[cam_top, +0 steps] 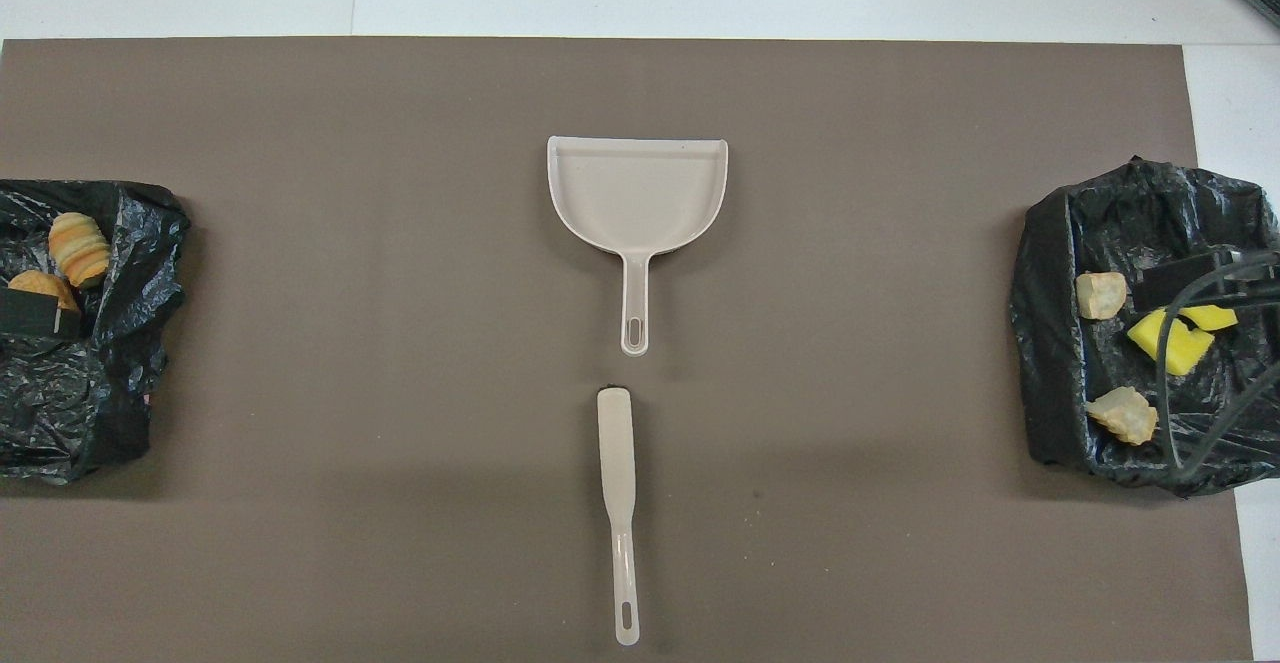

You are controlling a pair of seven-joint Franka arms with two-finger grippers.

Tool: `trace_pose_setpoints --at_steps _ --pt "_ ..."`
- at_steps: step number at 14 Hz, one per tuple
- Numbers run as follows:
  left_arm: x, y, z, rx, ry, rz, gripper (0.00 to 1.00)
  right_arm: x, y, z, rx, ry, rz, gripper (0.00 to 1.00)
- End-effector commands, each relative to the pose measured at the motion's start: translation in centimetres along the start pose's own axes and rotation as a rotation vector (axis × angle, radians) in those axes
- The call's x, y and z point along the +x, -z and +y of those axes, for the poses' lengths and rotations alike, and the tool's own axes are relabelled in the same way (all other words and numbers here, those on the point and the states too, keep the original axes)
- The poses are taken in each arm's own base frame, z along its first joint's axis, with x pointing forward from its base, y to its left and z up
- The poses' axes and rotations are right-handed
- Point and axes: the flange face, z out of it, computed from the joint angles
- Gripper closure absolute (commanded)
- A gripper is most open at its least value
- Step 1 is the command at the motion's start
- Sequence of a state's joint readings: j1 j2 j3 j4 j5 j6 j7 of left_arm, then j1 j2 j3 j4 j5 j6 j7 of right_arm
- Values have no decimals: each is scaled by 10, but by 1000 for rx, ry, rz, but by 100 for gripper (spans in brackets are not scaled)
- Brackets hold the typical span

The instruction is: Sweep and dump trash in bin

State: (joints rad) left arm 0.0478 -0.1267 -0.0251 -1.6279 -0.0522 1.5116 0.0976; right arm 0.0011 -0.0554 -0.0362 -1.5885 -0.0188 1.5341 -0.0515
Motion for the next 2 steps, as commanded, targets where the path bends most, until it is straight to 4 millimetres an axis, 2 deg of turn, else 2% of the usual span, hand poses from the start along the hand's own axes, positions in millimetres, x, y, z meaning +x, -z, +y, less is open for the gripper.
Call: trace_pose_setpoints --at_steps 1,2 --pt "-1 4 -1 17 -1 12 0 -1 1 1 18 -17 -9 0" --pt "-1 4 0 17 -3 12 0 0 1 1 18 -17 -11 0"
